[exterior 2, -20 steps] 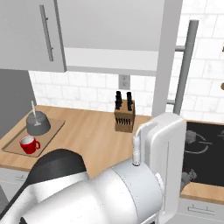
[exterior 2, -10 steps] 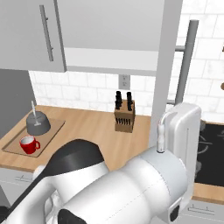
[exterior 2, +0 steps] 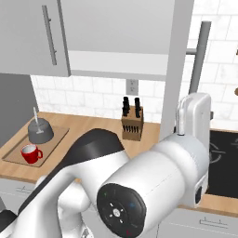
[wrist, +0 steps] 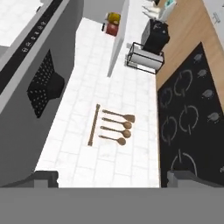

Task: Pick the kettle from the counter and place it on the tray. Then pick the mug from the cabinet and place it on the tray. Then close the cabinet doors.

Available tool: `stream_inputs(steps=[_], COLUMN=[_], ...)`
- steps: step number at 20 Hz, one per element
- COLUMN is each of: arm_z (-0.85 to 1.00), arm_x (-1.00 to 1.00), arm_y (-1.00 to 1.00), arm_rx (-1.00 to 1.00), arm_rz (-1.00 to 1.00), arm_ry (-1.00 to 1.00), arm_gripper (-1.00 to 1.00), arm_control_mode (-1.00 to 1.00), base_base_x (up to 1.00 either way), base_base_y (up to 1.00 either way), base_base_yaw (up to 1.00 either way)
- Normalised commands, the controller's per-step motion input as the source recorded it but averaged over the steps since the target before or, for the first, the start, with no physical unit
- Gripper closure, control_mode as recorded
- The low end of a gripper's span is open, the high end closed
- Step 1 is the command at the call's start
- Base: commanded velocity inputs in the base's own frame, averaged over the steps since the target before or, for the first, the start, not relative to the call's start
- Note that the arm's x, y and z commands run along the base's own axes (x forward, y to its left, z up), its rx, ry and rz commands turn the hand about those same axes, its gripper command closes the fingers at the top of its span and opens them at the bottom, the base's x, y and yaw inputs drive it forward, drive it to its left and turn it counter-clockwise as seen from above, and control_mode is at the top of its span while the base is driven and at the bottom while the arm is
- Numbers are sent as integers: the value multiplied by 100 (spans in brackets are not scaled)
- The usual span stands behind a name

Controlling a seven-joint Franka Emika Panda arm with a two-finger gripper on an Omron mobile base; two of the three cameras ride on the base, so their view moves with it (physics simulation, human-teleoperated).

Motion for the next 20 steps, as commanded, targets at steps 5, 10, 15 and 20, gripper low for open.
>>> stream_inputs(steps=[5, 10, 15, 20], arm_z=[-5, 0, 0, 0], arm_x=[40, 29, 20, 16], arm_y=[0, 0, 6, 12], arm_rx=[0, 0, 0, 0], arm_rz=[11, 8, 7, 7], arm_ry=[4, 0, 0, 0], arm_gripper=[-100, -100, -100, -100], arm_control_mode=[-100, -100, -100, -100], base_base_x=[0, 0, 0, 0], base_base_y=[0, 0, 0, 0], base_base_yaw=[0, 0, 0, 0])
